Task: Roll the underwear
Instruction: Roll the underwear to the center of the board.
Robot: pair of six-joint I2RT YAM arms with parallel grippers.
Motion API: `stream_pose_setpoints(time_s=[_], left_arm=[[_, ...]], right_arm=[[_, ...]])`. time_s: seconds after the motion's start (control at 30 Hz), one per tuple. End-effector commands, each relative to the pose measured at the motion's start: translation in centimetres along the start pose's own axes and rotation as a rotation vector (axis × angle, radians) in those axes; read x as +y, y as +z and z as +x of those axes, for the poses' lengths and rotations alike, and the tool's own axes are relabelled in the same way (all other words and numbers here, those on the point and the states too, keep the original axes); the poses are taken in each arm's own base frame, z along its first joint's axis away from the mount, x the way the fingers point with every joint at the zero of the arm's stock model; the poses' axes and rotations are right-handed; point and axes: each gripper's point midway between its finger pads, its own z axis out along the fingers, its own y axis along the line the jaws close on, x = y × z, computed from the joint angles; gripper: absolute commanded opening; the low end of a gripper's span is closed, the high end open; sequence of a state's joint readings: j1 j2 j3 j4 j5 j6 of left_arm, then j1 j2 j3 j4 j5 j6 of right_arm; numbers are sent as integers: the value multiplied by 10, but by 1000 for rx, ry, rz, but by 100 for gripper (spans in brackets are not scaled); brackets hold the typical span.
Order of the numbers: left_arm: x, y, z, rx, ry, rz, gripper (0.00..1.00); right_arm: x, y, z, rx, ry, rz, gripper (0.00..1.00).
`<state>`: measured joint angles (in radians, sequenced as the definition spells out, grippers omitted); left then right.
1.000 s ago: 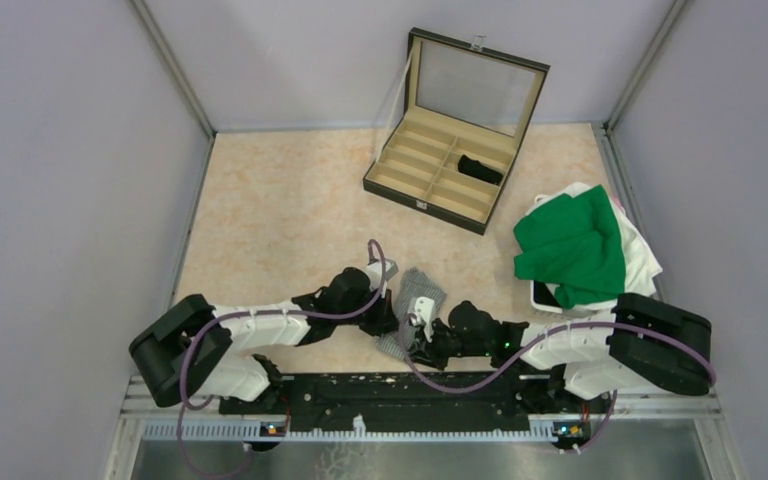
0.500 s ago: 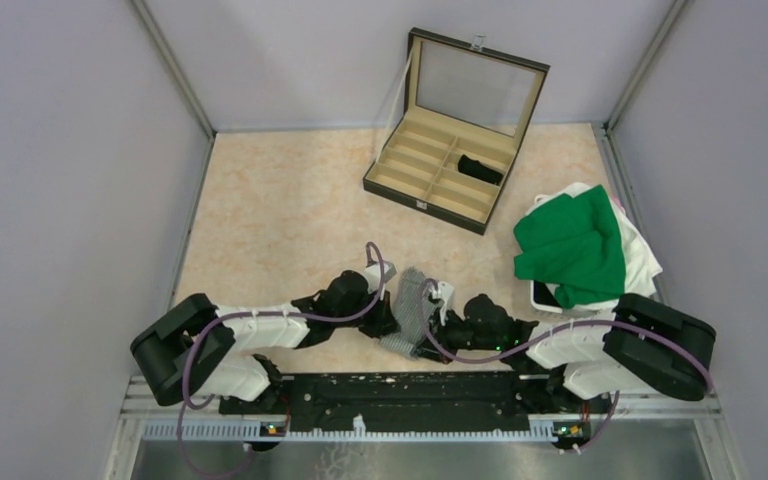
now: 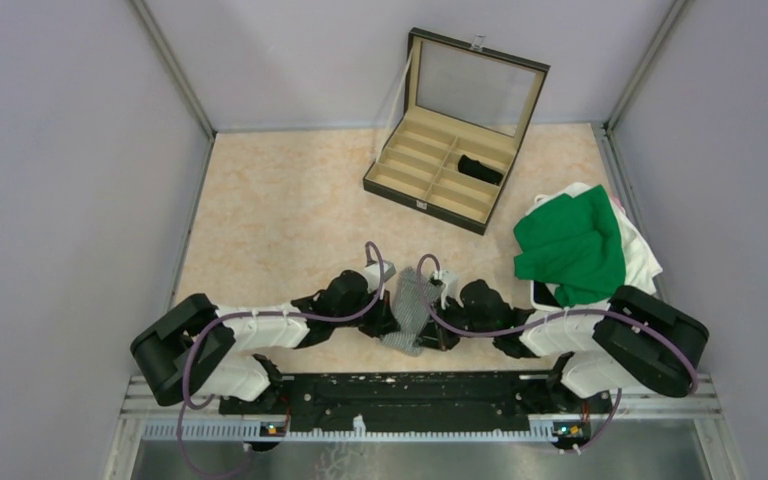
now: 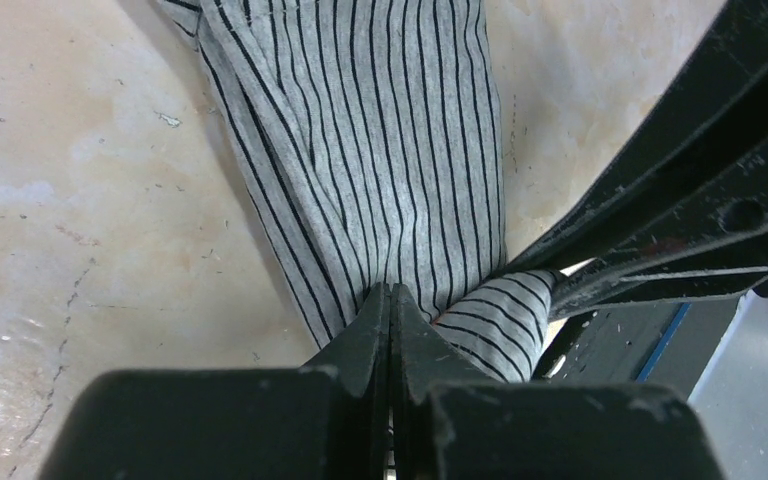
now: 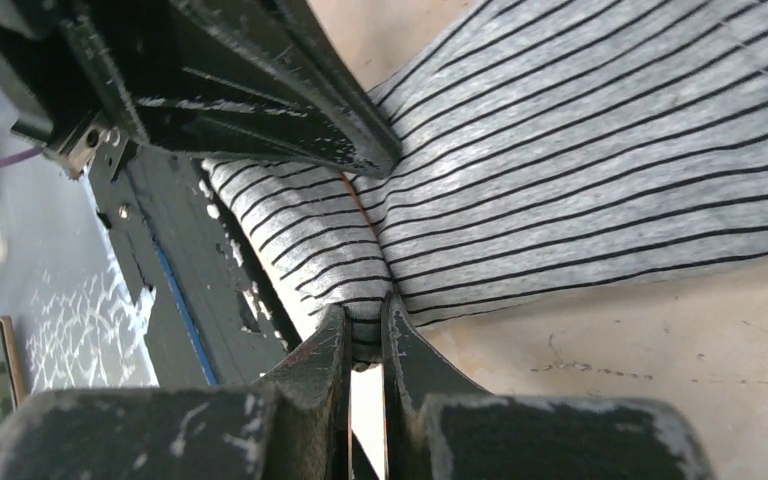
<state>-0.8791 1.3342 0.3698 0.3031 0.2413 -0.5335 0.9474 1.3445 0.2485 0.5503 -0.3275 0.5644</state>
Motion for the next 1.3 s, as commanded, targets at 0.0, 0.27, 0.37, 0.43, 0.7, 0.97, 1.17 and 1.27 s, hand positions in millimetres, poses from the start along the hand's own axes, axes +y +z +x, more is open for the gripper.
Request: stream_pose_setpoints(time_s=[0.0,0.27,0.37,0.43,0.7,0.97,1.17,1.27], left_arm=[[-4,-1,-4,-19,2,15,0],[-16,-22,-48,-133,19,-28,0],[-18,-37,-67,-203,25,-63,0],[-19,-47,-74,-231,32,-78,0],[-28,-48,-54,-174,69,9,0],[-21,-33,-40,-134,71,18,0],[-16,-23,-29,-97,67,22,0],[-10,-18,-22,-79,59,10,0]], right_arm=[[-32,0,11,59,81,144,0],[-50,0,18,104,151,209,0],[-53,0,19,120,171,214,0],[-54,1,20,133,178,218,0],[-56,8,17,189,214,222,0],[-58,10,16,212,243,228,0],[-59,10,14,208,247,235,0],[-59,10,11,203,246,235,2]])
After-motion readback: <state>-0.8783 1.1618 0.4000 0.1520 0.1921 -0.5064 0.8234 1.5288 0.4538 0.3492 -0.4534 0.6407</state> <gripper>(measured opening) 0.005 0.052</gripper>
